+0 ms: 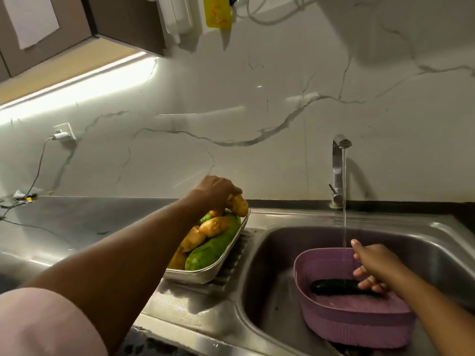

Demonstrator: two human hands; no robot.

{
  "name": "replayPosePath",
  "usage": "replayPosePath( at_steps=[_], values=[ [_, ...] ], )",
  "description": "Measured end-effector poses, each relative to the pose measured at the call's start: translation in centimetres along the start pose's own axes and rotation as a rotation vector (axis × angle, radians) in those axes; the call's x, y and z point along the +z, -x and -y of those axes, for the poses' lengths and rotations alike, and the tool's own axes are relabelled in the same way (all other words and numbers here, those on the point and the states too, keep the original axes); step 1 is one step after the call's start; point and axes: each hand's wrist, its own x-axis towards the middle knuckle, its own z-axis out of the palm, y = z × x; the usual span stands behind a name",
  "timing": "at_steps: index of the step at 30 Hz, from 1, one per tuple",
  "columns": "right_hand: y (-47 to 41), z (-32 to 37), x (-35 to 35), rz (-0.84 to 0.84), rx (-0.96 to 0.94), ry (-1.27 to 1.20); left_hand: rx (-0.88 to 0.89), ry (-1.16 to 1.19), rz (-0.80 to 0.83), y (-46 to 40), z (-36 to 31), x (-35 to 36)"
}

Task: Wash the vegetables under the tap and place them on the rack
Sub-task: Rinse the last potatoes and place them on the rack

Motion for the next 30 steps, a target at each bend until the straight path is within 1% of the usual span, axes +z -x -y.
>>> replayPosePath(
  at_steps=[2,4,6,10,14,16,22,24,27,30],
  values=[
    [0.1,0.0,-0.1,0.007,0.001,-0.001,0.070,-0.003,0.065,-0.8,0.2,-0.5],
    [0.2,0.0,-0.1,0.021,0.008,0.003,0.065,0.024,0.156,-1.3,0.3,-1.4],
    [0.3,0.0,0.0,0.033,0.000,0.023,0.032,0.040,0.191,-1.5,0.2,-2.4],
    [0.0,-0.4,0.3,0.067,-0.039,0.095,-0.064,0.072,0.084,-1.3,-0.3,-3.5],
    [-0.1,-0.3,0.4,0.084,-0.044,0.118,-0.113,0.129,0.165,-0.8,0.0,-2.5],
    [-0.2,-0.3,0.3,0.081,-0.043,0.127,-0.138,0.174,0.129,-0.6,0.0,-1.7],
    [0.0,-0.6,0.2,0.092,-0.049,0.146,-0.173,0.210,0.011,-0.1,-0.2,-1.1],
    [0.0,-0.6,0.1,0.092,-0.047,0.145,-0.227,0.283,-0.050,0.1,0.2,-1.0],
    [-0.1,-0.6,0.2,0.101,-0.039,0.129,-0.367,0.438,-0.105,0.6,1.8,-0.9],
    [-0.2,-0.7,0.3,0.099,-0.037,0.128,-0.484,0.593,-0.086,1.2,3.8,0.2]
  ],
)
